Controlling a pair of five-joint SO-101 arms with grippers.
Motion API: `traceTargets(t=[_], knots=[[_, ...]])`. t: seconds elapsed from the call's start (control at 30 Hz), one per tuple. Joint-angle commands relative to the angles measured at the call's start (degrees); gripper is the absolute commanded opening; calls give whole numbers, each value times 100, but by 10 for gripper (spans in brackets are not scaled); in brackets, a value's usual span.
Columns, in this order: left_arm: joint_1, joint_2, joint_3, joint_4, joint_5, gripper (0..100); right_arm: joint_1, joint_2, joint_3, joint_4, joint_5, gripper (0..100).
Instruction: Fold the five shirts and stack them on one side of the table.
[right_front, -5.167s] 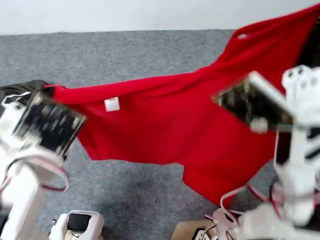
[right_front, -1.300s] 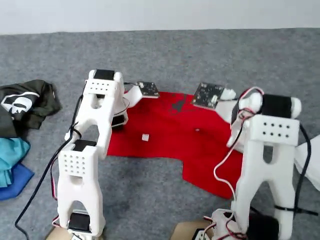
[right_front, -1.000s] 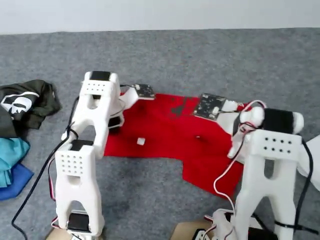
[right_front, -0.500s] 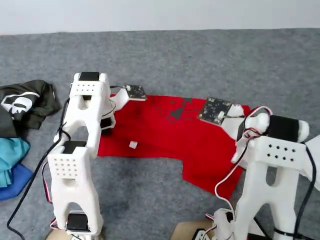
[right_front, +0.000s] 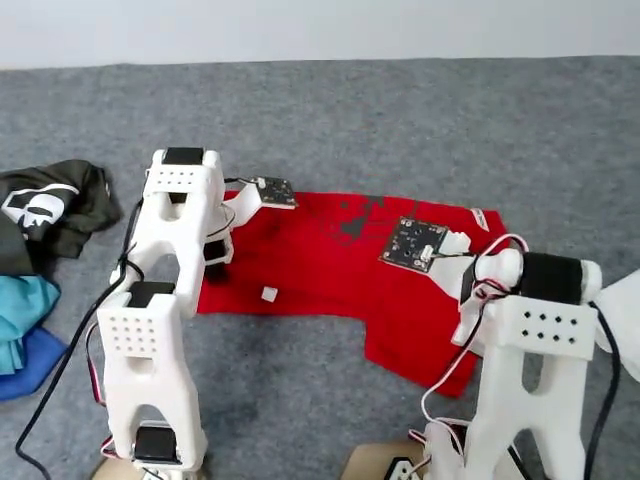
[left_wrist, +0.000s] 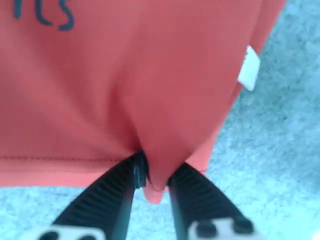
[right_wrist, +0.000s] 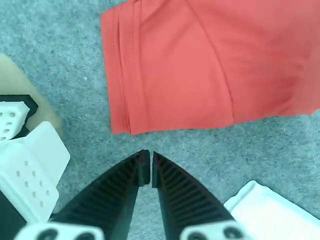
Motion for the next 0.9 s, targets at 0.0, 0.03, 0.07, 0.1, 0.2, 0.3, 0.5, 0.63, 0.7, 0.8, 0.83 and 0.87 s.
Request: traceTargets(t=[0.0, 0.03, 0.07, 0.1, 0.2, 0.3, 0.5, 0.63, 0.7, 0.8, 0.83, 0.87], knots=[[53, -422, 75, 167, 97, 117, -13, -163, -44, 163, -167, 15], [53, -448, 154, 176, 88, 124, -13, -154, -44, 163, -185, 15], [62, -466, 233, 176, 88, 126, -13, -145, -44, 163, -185, 15], [62, -510, 330, 176, 70, 128, -13, -145, -44, 163, -185, 15], [18, -677, 681, 176, -211, 130, -22, -163, -44, 163, -193, 15], [-9, -826, 848, 167, -264, 130, -13, -171, -44, 163, -193, 15], [-281, -985, 629, 53, -123, 130, -13, -171, -44, 154, -352, 15], [-589, -967, 391, -123, 62, 131, -22, -163, -44, 154, -352, 15], [-598, -967, 382, -97, 176, 139, -31, -154, -44, 101, -360, 15], [-589, -967, 374, -114, 396, 153, -40, -127, -44, -84, -589, 15], [-615, -976, 338, -123, 422, 156, -40, -119, -44, -136, -651, 15], [-651, -993, 259, -123, 431, 157, -40, -119, -35, -171, -703, 15]])
